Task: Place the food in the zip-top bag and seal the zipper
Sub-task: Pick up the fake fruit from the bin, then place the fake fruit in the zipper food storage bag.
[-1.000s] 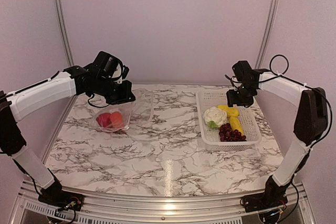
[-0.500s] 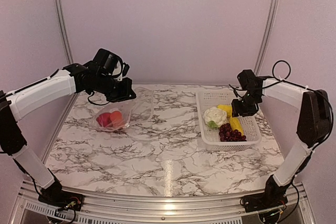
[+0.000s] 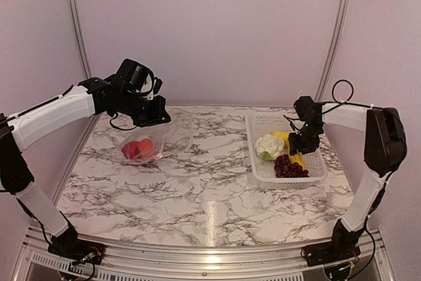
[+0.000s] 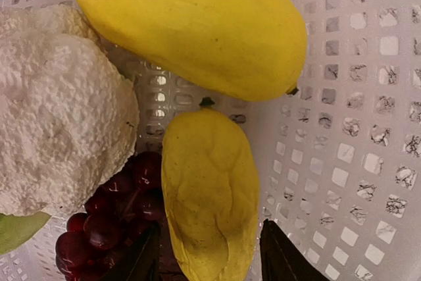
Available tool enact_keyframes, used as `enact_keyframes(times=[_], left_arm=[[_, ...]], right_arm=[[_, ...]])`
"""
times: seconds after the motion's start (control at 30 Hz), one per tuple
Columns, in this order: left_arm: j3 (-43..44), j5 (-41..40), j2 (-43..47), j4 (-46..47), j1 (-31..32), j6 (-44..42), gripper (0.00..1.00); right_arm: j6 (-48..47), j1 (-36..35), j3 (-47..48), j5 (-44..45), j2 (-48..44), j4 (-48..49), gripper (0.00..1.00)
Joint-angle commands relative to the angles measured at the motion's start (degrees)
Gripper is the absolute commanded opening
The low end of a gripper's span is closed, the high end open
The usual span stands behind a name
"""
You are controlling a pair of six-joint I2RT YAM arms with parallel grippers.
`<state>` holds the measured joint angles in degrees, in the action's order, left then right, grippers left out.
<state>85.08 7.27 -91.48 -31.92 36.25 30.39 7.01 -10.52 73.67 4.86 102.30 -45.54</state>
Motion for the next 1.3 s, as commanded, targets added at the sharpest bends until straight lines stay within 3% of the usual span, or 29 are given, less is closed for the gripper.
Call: enact_keyframes(times=[0.0,0.37,0.53,0.77,1.03,1.17,1.27], left_arm=[[1.53,-0.14,-0.19,-1.77,-0.04,-1.04,0.0],[1.74,-0.12,-0.27,-1.91,-0.04,-1.43,0.0],[1.76,0.19,-0.35,-1.85,-0.04,-1.71,0.0],[2.4,0.94,-1.03,-1.58,-0.05,-1.92,0.0],[4.57,3.24,-3.44,-1.26,-0.04,-0.77,0.0],[5.0,4.1,-3.93,-0.57,-0.04,0.29,0.0],[5.1,4.25,-3.92,-0.15,0.05,0.86,0.0]], right_arm=[[-0.42,1.08,1.74,1.63,2.24,1.43,0.49],[0.07,1.12,2.3,0.1,6.2,2.14,0.49],[0.39,1.13,3.44,0.16,4.42,1.48,0.33],[1.06,1.13,5.65,0.22,-0.53,-1.73,0.29],[1.02,0.64,6.69,-7.82,-9.63,-0.05,0.17],[2.56,0.14,7.11,-11.76,-14.33,2.58,0.06],[4.45,-0.91,7.02,-16.24,-17.36,5.56,0.05]])
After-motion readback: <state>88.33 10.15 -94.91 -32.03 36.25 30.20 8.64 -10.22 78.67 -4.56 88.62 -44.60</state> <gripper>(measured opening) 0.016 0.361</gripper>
